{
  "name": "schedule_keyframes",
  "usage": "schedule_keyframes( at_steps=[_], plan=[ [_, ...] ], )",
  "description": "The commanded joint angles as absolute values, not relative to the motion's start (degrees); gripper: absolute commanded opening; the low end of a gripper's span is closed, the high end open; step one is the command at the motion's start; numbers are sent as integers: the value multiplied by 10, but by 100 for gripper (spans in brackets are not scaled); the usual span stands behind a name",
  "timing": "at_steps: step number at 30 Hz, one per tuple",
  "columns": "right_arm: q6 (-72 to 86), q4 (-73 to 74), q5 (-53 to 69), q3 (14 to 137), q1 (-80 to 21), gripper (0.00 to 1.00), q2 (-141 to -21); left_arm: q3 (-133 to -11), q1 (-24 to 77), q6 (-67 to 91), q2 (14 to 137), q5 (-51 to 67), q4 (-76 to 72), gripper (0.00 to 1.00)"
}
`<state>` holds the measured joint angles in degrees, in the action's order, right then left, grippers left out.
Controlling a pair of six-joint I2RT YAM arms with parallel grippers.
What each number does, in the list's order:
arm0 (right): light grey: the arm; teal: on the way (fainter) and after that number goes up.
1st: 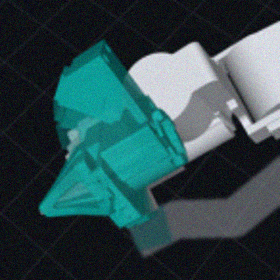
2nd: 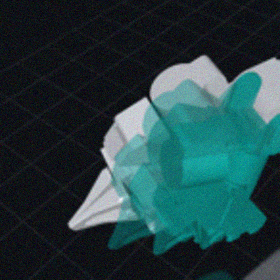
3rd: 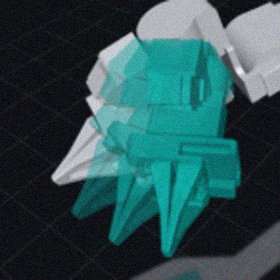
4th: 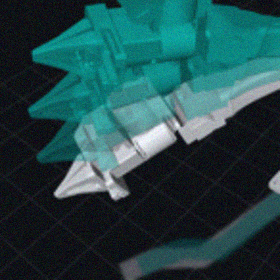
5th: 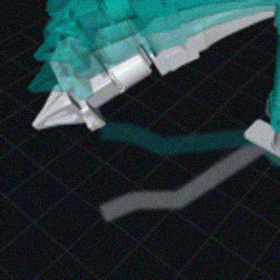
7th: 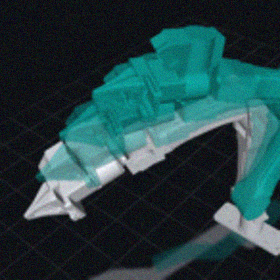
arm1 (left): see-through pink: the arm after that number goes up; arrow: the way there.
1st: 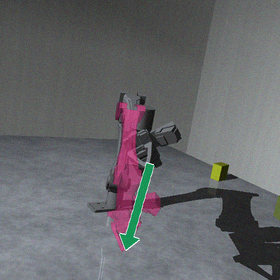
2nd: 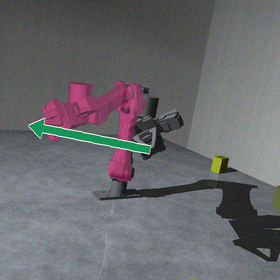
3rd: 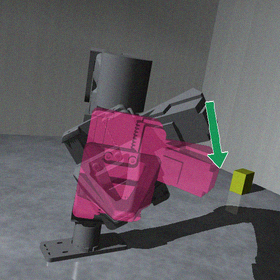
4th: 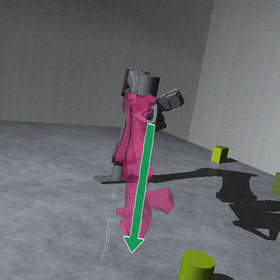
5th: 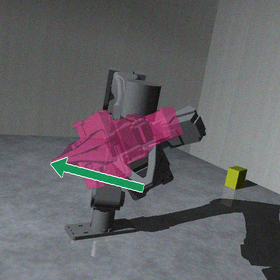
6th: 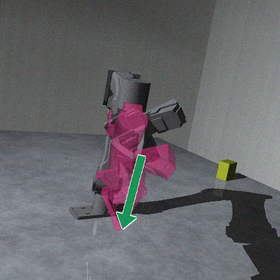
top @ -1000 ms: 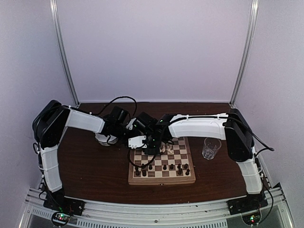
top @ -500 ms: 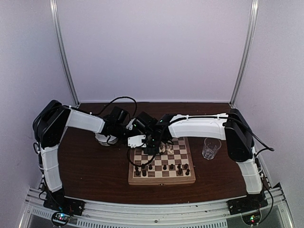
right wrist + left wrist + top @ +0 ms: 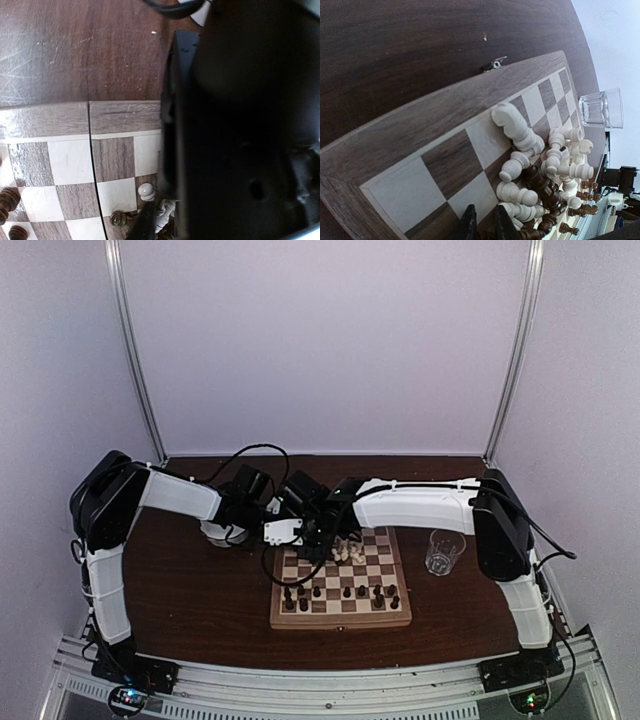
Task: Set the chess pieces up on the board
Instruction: Pick up the queen from the chessboard.
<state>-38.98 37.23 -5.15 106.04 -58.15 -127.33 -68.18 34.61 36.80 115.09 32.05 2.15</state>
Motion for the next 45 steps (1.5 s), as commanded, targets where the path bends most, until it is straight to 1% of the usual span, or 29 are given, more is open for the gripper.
schedule_keyframes(
  at_steps=[1,3,5,8,9,11,12,26,35,41,45],
  plan=[
    [-382,367,-50,1077,-580,11,-1278,-693,347,370,1159,331,5,15],
    [-383,369,-46,1075,-580,7,-1272,-694,347,370,1159,331,4,15],
    [-383,372,-43,1075,-579,7,-1270,-695,347,370,1159,331,4,15],
    [-373,382,-36,1076,-579,11,-1265,-696,347,370,1159,328,5,15],
    [-366,386,-28,1074,-577,14,-1261,-697,347,370,1159,328,6,15],
    [-354,390,-24,1067,-577,23,-1255,-697,347,370,1158,326,6,15],
    [-351,393,-22,1063,-576,25,-1253,-697,347,370,1158,325,6,16],
    [-338,395,-25,1035,-558,29,-1262,-696,347,369,1158,325,7,16],
    [-335,407,-15,1062,-557,26,-1284,-696,347,369,1158,325,6,15],
    [-334,413,-7,1069,-557,13,-1287,-696,347,368,1158,327,8,15],
    [-335,420,-4,1069,-557,9,-1276,-697,347,368,1158,325,8,15]
  ],
)
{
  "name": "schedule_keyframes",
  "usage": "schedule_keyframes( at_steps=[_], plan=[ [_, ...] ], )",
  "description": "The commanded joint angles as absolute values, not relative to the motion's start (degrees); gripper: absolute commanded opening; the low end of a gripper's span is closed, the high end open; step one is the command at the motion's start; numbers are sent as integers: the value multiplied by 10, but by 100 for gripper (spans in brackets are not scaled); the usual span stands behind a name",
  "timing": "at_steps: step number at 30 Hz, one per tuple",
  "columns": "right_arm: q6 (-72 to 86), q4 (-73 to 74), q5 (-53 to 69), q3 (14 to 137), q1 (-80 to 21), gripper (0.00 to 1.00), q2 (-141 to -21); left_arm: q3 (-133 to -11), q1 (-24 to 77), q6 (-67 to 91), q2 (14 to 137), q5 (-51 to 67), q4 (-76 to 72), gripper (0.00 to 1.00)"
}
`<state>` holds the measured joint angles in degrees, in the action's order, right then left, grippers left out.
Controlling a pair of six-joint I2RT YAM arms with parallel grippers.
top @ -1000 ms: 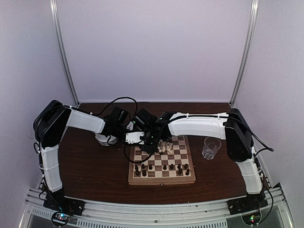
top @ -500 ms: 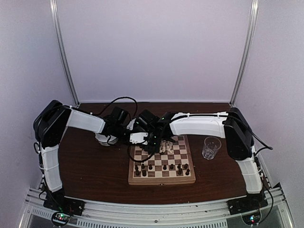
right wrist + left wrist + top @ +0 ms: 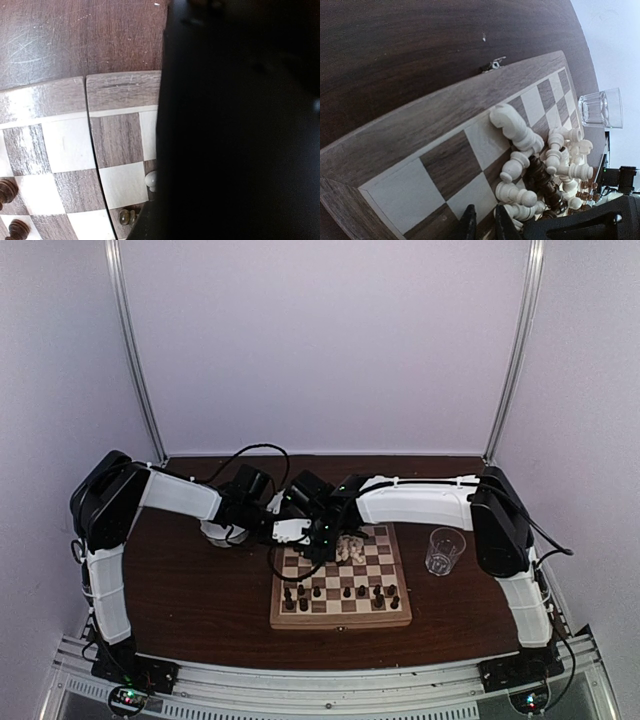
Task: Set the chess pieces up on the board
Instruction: Pick up the queen from the chessboard, then place the queen at e8.
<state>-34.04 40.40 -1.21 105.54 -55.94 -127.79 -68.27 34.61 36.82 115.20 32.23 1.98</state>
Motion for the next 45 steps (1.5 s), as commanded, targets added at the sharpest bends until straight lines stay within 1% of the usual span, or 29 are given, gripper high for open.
schedule_keyframes(
  at_steps=[1,6,13,22,25,27,29,32,35,45],
  plan=[
    [-334,422,-2,1068,-556,9,-1270,-698,347,368,1158,325,7,16],
    [-334,455,-2,1068,-557,9,-1225,-716,344,351,1142,312,26,18],
    [-358,543,14,1061,-557,8,-1154,-746,342,336,1124,308,41,19],
    [-401,674,20,1029,-569,9,-1077,-744,342,311,1091,291,71,19],
    [-424,724,5,1014,-582,8,-1060,-734,342,303,1071,283,85,19],
    [-442,736,-21,985,-595,8,-1041,-726,342,299,1056,278,92,19],
    [-460,718,-53,929,-610,8,-1022,-717,343,297,1039,273,99,19],
    [-464,747,-69,905,-632,9,-1028,-707,342,292,1013,264,116,20],
    [-451,775,-74,913,-650,8,-1045,-701,342,291,993,256,130,20],
    [-439,795,-129,946,-693,8,-1121,-679,343,299,954,243,142,20]
  ],
)
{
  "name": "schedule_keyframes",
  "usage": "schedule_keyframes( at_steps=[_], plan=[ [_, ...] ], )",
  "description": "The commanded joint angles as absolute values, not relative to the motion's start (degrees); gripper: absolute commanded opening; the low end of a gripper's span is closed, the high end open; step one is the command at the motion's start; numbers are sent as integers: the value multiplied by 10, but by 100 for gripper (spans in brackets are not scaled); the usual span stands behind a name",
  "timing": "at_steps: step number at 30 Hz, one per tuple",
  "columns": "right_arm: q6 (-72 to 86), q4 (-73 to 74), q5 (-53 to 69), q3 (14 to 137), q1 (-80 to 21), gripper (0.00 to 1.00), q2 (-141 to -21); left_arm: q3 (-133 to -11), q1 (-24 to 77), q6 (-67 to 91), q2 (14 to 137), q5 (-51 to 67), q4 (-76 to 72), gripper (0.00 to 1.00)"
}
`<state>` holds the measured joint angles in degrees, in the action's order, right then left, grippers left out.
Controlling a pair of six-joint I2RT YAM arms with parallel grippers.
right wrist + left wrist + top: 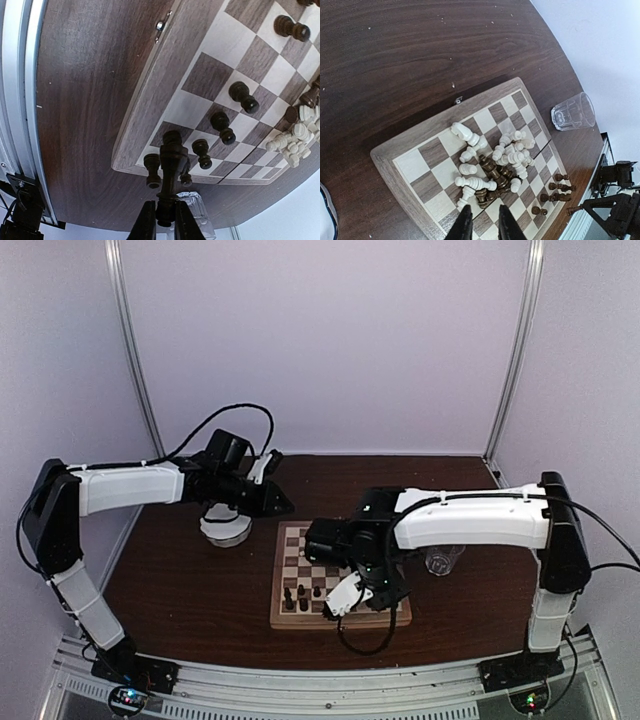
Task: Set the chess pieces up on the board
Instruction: Place the queen at e8.
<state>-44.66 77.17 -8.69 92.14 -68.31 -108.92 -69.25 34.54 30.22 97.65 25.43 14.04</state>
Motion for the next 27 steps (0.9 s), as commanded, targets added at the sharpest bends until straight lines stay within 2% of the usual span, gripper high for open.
schedule_keyframes(
  at_steps=[1,27],
  plan=[
    [-437,796,-137,950,-695,9,-1131,-677,343,299,951,243,141,20],
    [-427,803,-164,1032,-715,12,-1223,-649,343,300,939,250,132,20]
  ],
)
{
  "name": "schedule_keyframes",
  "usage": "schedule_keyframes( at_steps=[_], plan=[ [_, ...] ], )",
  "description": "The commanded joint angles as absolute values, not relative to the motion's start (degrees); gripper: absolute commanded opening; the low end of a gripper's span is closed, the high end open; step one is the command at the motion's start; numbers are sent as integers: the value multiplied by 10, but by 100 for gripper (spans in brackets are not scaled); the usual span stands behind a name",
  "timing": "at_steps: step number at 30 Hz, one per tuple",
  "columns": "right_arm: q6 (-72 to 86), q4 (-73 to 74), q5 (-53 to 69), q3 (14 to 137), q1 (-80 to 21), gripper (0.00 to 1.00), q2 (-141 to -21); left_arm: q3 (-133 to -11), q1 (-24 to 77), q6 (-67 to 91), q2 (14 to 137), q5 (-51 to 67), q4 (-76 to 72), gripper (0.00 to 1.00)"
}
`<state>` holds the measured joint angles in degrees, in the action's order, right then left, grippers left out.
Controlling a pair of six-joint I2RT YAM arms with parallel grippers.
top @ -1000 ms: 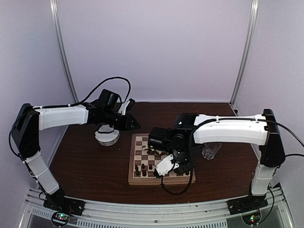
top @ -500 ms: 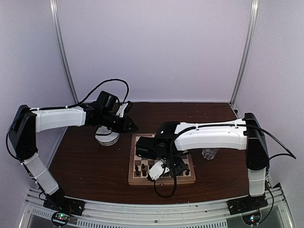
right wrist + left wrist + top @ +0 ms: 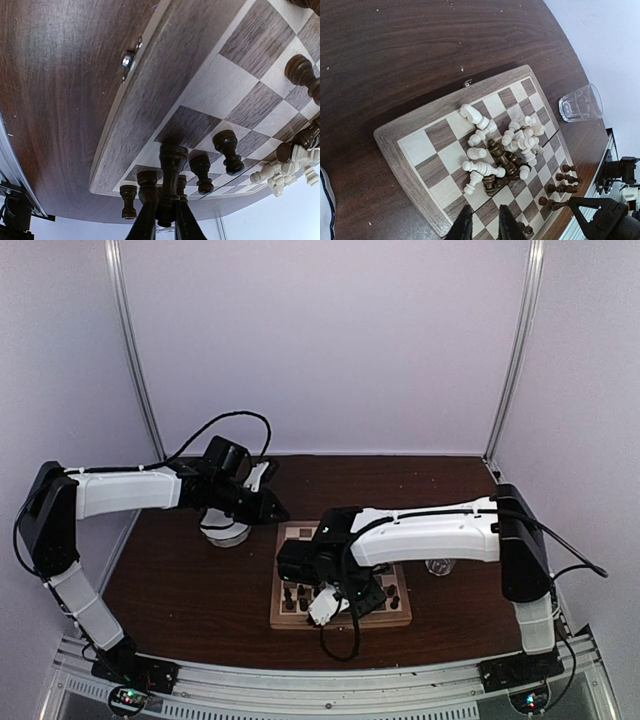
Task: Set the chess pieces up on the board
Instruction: Place the queen at e8.
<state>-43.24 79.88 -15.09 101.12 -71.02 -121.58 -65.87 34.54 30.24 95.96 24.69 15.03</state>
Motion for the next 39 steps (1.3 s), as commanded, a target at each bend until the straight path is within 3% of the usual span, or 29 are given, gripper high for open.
schedule_keyframes(
  at_steps=[1,24,28,35,39],
  plan=[
    [-427,803,-161,1035,-715,13,-1224,-648,343,301,940,251,131,20],
    [-424,790,-157,1042,-722,24,-1231,-639,344,313,943,260,120,20],
    [-423,800,-150,1044,-722,31,-1220,-640,344,314,938,262,121,20],
    [-416,782,-33,1060,-683,39,-1106,-647,345,289,895,246,139,21],
    [-398,710,62,997,-628,40,-1026,-652,345,260,871,235,162,24]
  ],
)
